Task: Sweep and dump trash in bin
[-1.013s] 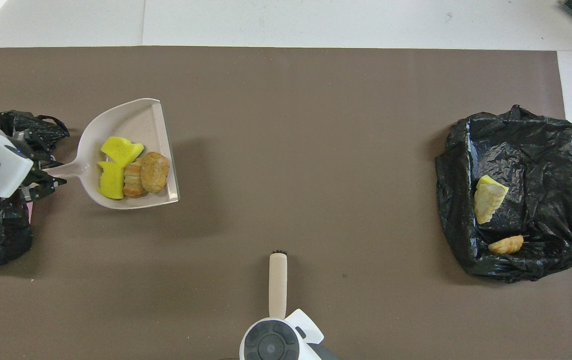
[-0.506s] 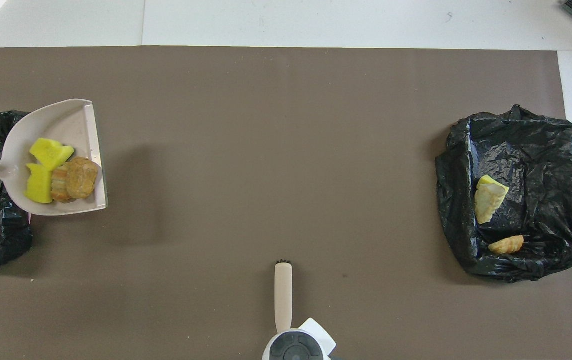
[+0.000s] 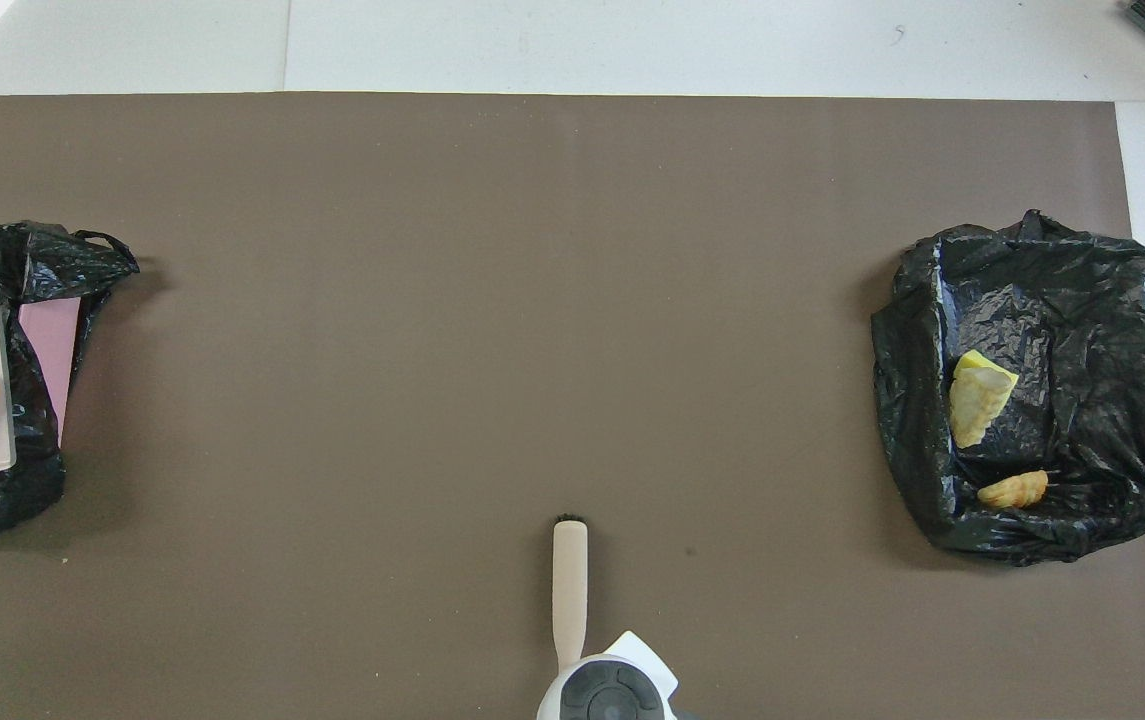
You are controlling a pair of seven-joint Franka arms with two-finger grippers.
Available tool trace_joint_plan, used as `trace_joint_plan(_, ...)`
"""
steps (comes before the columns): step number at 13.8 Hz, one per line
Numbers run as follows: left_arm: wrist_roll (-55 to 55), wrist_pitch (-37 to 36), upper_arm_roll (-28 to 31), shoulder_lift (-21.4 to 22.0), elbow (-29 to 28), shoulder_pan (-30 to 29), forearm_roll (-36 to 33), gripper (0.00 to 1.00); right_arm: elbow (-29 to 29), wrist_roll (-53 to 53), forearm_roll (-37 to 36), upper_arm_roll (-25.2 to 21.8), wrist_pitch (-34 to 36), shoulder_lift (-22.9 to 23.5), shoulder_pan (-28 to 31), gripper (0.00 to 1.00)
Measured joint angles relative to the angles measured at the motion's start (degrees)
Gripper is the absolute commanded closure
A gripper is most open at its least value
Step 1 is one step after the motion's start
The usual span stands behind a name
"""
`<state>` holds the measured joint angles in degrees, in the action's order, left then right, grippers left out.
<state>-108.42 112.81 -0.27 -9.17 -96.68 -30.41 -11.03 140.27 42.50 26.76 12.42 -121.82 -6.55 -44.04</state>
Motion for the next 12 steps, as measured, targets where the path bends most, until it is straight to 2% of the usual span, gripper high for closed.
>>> trace_joint_plan(4,1.5,5.4,-0.3,-0.9,0.4,0.0,-9.7,1.00,0.2,-0.1,0.0,0.0,-0.4,0.3,0.0,0.81)
trace_joint_plan(7,8.4,5.7,-1.0,-1.4,0.2,1.0,-21.9,1.00,0.4,-0.1,0.0,0.0,-1.3,0.4,-0.1,0.62)
trace_joint_plan(8,10.6,5.7,-1.1,-1.6,-0.1,1.9,-25.8,1.00,0.4,-0.2,0.0,0.0,-1.5,0.4,-0.1,0.59)
trace_joint_plan(10,13.0,5.8,-1.2,-1.6,-1.3,3.9,-32.4,1.00,0.5,-0.2,0.0,0.0,-2.1,0.8,-0.1,0.46)
trace_joint_plan(11,13.8,5.8,-1.2,-1.6,-1.8,4.7,-35.6,1.00,0.4,-0.2,0.0,0.0,-2.5,1.1,-0.1,0.33)
trace_joint_plan(12,14.1,5.8,-1.2,-1.5,-2.2,5.4,-38.9,1.00,0.3,-0.3,0.0,0.0,-3.0,1.4,-0.1,0.25)
